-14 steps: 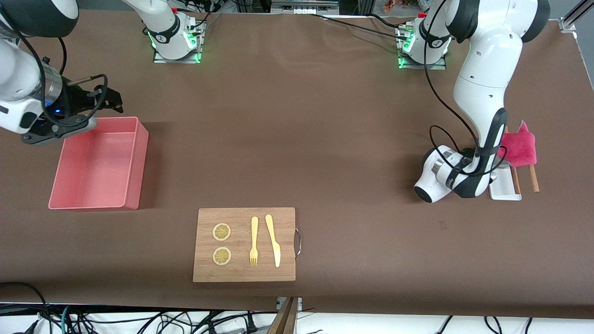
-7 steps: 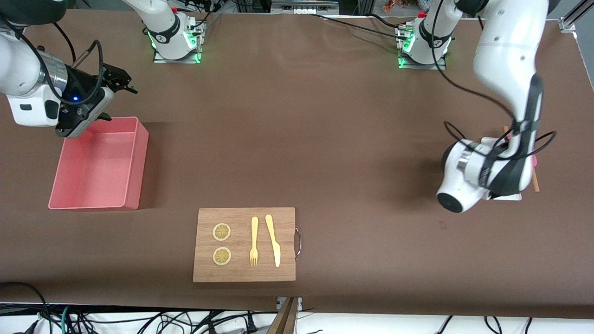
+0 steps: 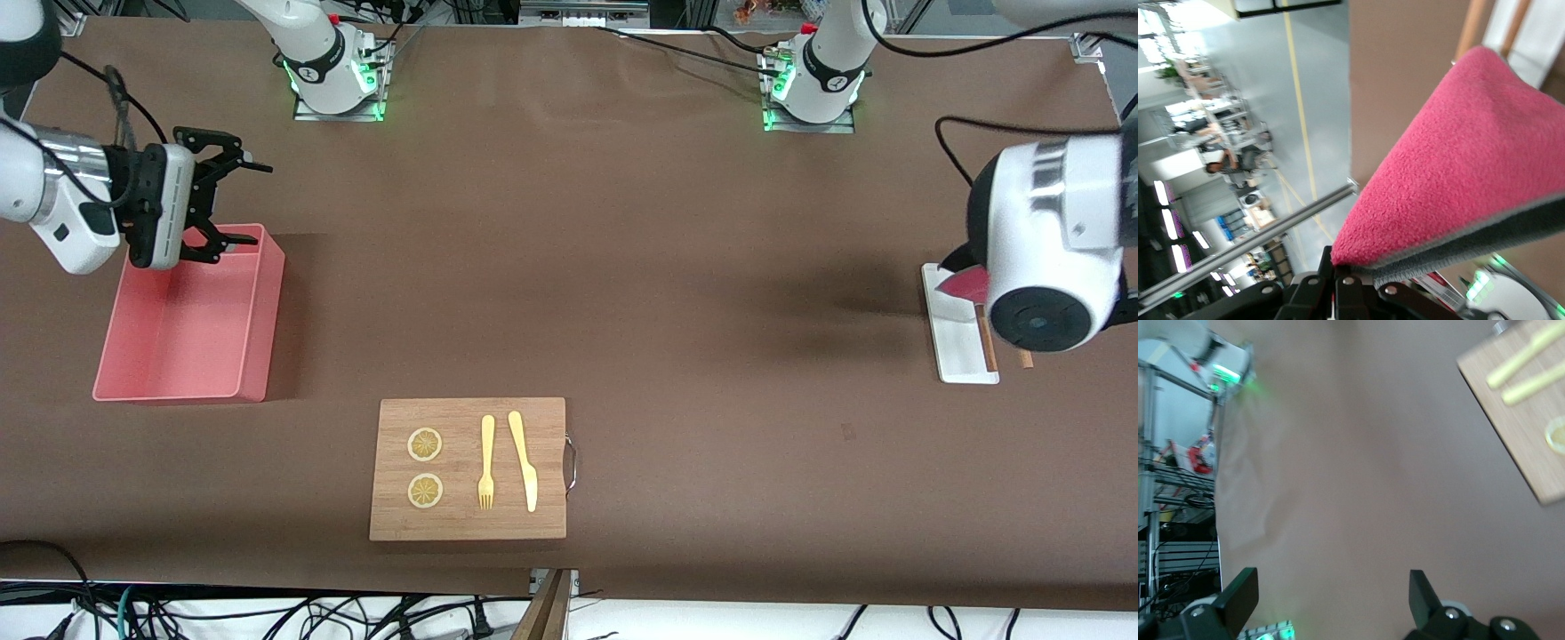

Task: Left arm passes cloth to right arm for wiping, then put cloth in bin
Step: 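Lift the cloth off the stand with the left gripper toward the right gripper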

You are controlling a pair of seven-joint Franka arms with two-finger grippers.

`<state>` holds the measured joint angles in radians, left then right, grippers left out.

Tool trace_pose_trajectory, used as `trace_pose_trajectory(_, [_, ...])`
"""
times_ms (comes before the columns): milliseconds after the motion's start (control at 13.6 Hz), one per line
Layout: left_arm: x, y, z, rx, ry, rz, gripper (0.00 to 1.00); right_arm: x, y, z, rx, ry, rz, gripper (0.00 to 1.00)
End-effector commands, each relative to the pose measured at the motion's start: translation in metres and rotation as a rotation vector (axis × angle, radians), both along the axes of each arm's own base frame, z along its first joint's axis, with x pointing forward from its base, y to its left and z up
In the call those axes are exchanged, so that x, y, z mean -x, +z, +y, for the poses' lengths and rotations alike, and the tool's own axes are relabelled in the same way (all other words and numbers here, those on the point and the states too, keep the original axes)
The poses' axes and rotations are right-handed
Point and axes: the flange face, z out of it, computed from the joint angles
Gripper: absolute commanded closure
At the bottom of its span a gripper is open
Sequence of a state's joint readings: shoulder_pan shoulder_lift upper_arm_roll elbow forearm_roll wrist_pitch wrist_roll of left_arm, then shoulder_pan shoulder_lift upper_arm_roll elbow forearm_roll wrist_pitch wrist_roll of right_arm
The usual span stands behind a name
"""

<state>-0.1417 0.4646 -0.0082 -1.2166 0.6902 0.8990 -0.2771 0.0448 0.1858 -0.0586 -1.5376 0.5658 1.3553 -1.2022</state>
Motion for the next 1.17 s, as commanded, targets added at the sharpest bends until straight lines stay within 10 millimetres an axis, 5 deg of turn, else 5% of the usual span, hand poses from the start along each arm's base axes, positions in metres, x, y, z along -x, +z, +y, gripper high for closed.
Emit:
trace_pose_trajectory(0, [0.002,0.023,-0.038,0.161,0.03,-0.027,1.0,-0.017,-0.032,-0.017,-0.242,0.096,-0.045,0.0])
trace_pose_trajectory(513, [-0.002,0.035,-0.118,0.491,0.251,-0.236,1.0,-0.047,-0.162,-0.007,-0.797,0.235,-0.208,0.0])
trace_pose_trajectory(807, [-0.006,0.044,-0.188,0.657,0.428,-0.336,1.0,-0.006,-0.262,0.028,-1.006,0.112,-0.292,0.0])
trace_pose_trajectory(1100, [-0.015,0.066,-0.224,0.847,0.653,-0.375,1.0,0.007,-0.28,0.088,-1.064,0.069,-0.357,0.0])
